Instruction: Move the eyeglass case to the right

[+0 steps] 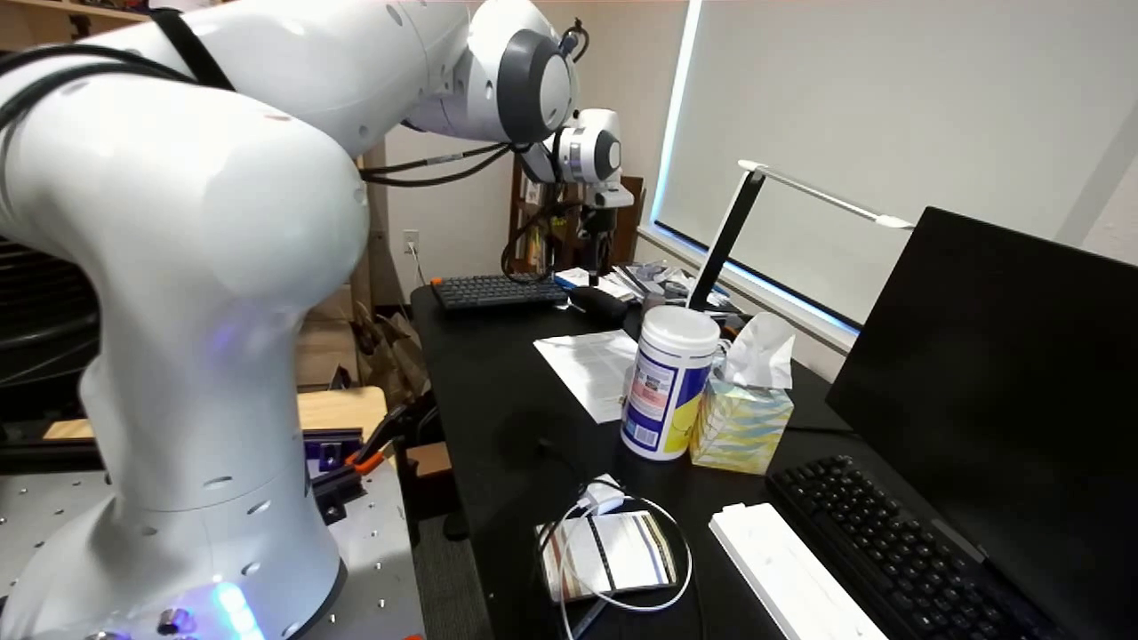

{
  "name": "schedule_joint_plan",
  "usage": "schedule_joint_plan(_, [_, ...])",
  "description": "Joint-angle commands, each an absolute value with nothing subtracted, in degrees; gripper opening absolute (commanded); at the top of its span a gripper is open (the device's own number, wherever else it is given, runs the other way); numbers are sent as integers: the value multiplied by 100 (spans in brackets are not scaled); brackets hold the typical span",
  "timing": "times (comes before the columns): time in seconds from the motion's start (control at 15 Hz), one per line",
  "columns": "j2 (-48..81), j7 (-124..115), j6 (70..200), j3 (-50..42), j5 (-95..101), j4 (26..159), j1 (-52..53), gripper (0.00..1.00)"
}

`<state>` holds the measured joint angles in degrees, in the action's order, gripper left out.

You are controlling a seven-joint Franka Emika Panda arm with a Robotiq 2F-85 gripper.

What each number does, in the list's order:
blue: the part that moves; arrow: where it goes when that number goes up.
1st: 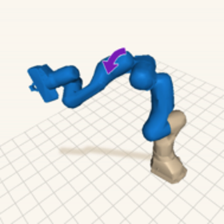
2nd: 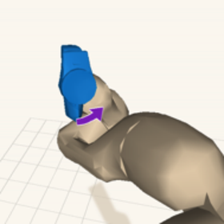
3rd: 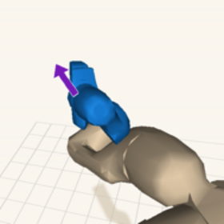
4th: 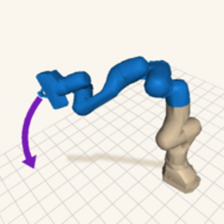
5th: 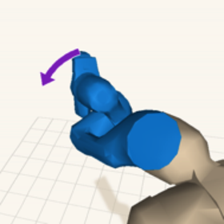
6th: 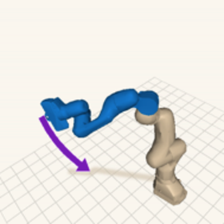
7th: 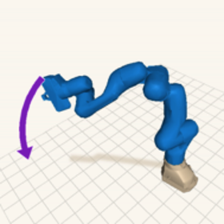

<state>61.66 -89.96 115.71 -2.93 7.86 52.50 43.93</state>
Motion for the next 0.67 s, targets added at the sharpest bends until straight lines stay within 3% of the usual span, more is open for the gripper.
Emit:
schedule_joint_plan(0.0, [6642,-9827,11986,-387,591,4718,4306,100])
schedule_joint_plan(0.6, [7685,-10316,12382,-493,773,3574,4494,100])
